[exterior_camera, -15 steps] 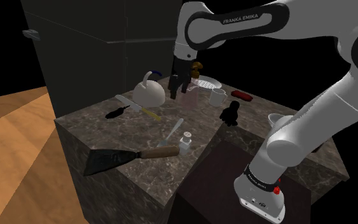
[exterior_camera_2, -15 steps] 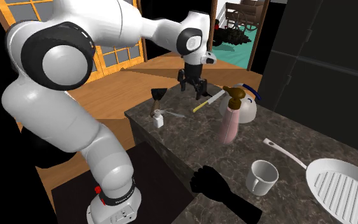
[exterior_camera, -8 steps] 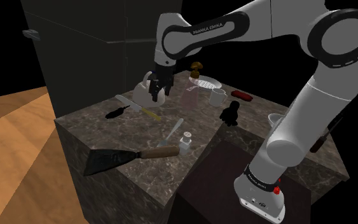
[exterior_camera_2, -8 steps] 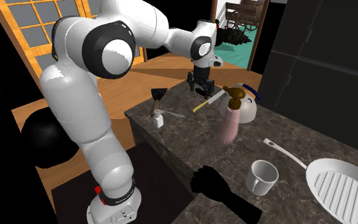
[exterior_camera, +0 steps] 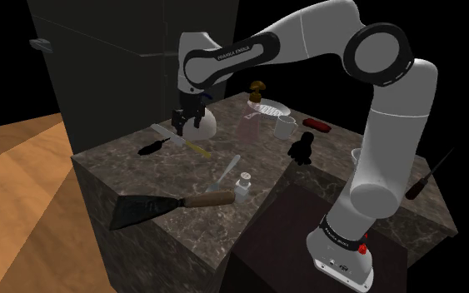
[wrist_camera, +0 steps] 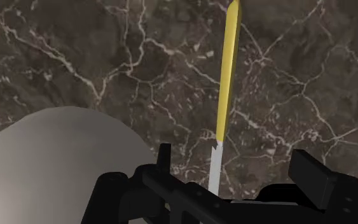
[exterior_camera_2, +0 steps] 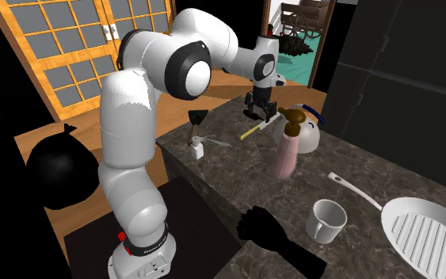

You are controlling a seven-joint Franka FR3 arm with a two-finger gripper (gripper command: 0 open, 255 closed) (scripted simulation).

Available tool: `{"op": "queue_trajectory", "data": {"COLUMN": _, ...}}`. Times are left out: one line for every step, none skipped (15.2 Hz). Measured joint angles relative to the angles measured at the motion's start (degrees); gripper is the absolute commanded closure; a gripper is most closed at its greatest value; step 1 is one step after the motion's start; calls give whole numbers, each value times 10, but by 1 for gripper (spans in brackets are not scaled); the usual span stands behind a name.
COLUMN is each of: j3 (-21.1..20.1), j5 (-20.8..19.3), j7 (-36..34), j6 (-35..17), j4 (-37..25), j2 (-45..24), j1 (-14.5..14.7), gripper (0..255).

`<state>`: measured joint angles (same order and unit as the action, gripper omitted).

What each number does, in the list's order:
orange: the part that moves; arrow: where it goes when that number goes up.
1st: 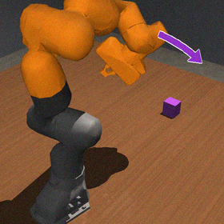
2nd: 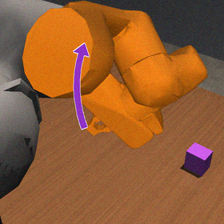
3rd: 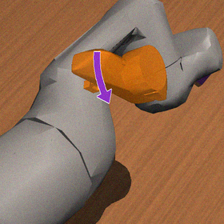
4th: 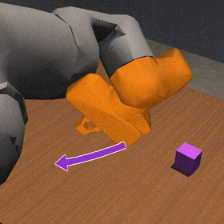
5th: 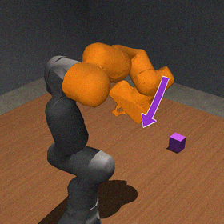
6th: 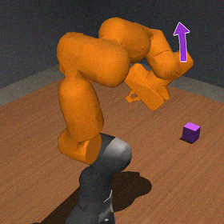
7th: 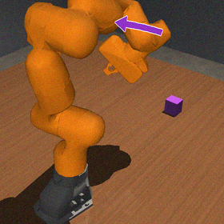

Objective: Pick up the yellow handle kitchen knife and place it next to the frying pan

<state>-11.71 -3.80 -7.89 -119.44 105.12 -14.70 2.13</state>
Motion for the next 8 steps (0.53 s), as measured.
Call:
{"op": "queue_trajectory", "data": {"j3": 2, "j5": -6, "j7": -2, "j6": -4, "j4": -17, "j2": -19, "j1": 2, "gripper": 0}}
{"op": "queue_trajectory", "data": {"j3": 3, "j5": -12, "j7": -8, "j6": -7, "j4": -37, "j2": -42, "j1": 5, "gripper": 0}}
{"op": "queue_trajectory", "data": {"j3": 4, "j5": -18, "j7": -13, "j6": -2, "j4": -68, "j2": -67, "j1": 10, "gripper": 0}}
{"op": "queue_trajectory", "data": {"j3": 5, "j5": -22, "j7": -15, "j6": -4, "j4": -79, "j2": -80, "j1": 12, "gripper": 0}}
{"op": "queue_trajectory", "data": {"j3": 6, "j5": -24, "j7": -15, "j6": -7, "j4": -86, "j2": -89, "j1": 13, "gripper": 0}}
{"op": "queue_trajectory", "data": {"j3": 6, "j5": -25, "j7": -17, "j6": -12, "j4": -87, "j2": -95, "j1": 14, "gripper": 0}}
{"op": "queue_trajectory", "data": {"j3": 7, "j5": -26, "j7": -16, "j6": -18, "j4": -85, "j2": -99, "j1": 14, "gripper": 0}}
{"op": "queue_trajectory", "data": {"j3": 8, "j5": -27, "j7": -16, "j6": -25, "j4": -81, "j2": -103, "j1": 13, "gripper": 0}}
